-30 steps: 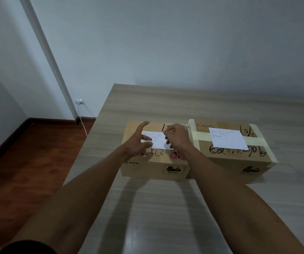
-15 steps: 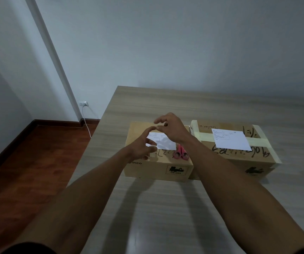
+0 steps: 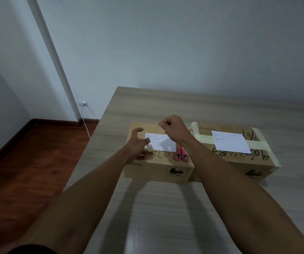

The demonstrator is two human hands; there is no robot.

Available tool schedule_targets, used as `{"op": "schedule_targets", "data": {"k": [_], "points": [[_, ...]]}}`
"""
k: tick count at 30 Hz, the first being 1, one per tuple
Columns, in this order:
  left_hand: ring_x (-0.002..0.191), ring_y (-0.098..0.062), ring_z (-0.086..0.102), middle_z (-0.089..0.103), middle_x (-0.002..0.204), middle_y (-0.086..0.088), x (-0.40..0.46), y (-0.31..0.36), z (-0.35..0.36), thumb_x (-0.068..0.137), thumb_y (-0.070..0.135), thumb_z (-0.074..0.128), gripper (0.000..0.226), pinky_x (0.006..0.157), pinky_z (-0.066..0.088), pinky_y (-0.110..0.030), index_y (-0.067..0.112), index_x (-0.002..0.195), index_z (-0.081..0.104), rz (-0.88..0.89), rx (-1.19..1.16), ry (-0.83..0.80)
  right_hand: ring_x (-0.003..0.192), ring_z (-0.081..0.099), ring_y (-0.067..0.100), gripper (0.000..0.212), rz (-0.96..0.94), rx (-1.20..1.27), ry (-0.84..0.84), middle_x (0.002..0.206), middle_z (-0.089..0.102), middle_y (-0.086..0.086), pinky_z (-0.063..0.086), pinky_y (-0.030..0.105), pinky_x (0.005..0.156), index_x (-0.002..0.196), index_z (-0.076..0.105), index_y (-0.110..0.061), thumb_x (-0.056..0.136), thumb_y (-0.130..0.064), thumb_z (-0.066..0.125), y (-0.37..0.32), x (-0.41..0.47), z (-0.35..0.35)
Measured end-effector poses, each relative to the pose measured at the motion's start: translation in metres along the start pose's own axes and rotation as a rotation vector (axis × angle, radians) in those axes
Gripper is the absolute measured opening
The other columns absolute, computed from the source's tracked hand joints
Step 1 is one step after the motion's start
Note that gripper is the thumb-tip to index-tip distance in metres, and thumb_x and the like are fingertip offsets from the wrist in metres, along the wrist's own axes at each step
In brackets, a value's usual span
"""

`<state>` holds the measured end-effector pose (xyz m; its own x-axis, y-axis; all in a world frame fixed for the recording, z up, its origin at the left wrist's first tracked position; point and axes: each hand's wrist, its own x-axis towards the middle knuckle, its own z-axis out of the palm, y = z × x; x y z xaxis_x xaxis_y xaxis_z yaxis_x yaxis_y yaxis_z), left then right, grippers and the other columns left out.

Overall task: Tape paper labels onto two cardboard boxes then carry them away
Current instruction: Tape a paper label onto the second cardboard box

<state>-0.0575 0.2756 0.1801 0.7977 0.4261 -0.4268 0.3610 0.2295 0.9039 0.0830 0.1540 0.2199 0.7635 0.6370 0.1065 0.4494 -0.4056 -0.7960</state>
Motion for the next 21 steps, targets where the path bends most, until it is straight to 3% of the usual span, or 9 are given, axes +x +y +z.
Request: {"op": "schedule_targets", "data": {"k": [3,6,10,12,16,19,21], "points": [[0.098,-0.038,0.075,0.068,0.123,-0.014,0.001,0.004,-0.002,0.107,0.027,0.052,0.027,0.069,0.054,-0.035,0.042,0.128,0.043,-0.037,-0.058,-0.018,0.054,0.053,-0.001,0.036,0.07,0.088,0.028,0.081,0.066,0.03,0.046,0.01,0.06,0.086,0.062,0.02,0.099,-0.013,0.064,-0.001,-0.002,0.004],[0.099,-0.035,0.075,0.064,0.13,-0.006,0.003,0.009,-0.002,0.106,0.036,0.051,0.015,0.07,0.056,-0.034,0.042,0.12,0.053,-0.069,-0.107,-0.055,0.047,0.044,-0.001,0.035,0.131,0.158,0.052,0.069,0.059,0.013,0.042,0.009,0.054,0.085,0.063,0.02,0.097,-0.012,0.066,-0.003,0.0,0.007],[0.102,-0.036,0.073,0.058,0.134,-0.004,0.006,0.017,0.0,0.098,0.041,0.061,0.024,0.076,0.057,-0.039,0.035,0.121,0.059,-0.091,-0.203,-0.093,0.068,0.047,0.016,0.036,0.161,0.186,0.051,0.071,0.05,0.023,0.042,0.005,0.054,0.087,0.06,0.023,0.095,-0.012,0.067,-0.003,0.003,0.011],[0.107,-0.035,0.072,0.058,0.135,-0.004,0.008,0.017,-0.001,0.091,0.047,0.066,0.029,0.081,0.055,-0.041,0.033,0.116,0.063,-0.102,-0.223,-0.096,0.073,0.046,0.02,0.036,0.177,0.185,0.061,0.072,0.05,0.018,0.043,0.004,0.054,0.086,0.059,0.023,0.095,-0.011,0.066,-0.002,0.004,0.013],[0.108,-0.034,0.07,0.055,0.136,0.0,0.009,0.016,-0.004,0.081,0.06,0.075,0.047,0.079,0.055,-0.04,0.037,0.118,0.059,-0.096,-0.196,-0.108,0.069,0.051,0.019,0.035,0.199,0.186,0.079,0.083,0.06,0.039,0.048,0.015,0.065,0.083,0.06,0.022,0.095,-0.011,0.066,-0.002,0.006,0.019],[0.098,-0.031,0.069,0.053,0.135,0.001,0.01,0.016,-0.006,0.079,0.065,0.076,0.048,0.074,0.053,-0.036,0.037,0.114,0.059,-0.09,-0.166,-0.109,0.067,0.057,0.015,0.036,0.218,0.166,0.087,0.099,0.064,0.04,0.046,0.019,0.068,0.084,0.06,0.022,0.094,-0.012,0.067,0.0,0.006,0.024],[0.096,-0.03,0.07,0.053,0.135,0.0,0.011,0.016,-0.007,0.078,0.067,0.076,0.051,0.071,0.053,-0.035,0.035,0.116,0.06,-0.09,-0.154,-0.119,0.064,0.057,0.012,0.036,0.224,0.158,0.099,0.1,0.064,0.04,0.045,0.019,0.067,0.081,0.059,0.021,0.094,-0.012,0.066,0.0,0.006,0.026]]}}
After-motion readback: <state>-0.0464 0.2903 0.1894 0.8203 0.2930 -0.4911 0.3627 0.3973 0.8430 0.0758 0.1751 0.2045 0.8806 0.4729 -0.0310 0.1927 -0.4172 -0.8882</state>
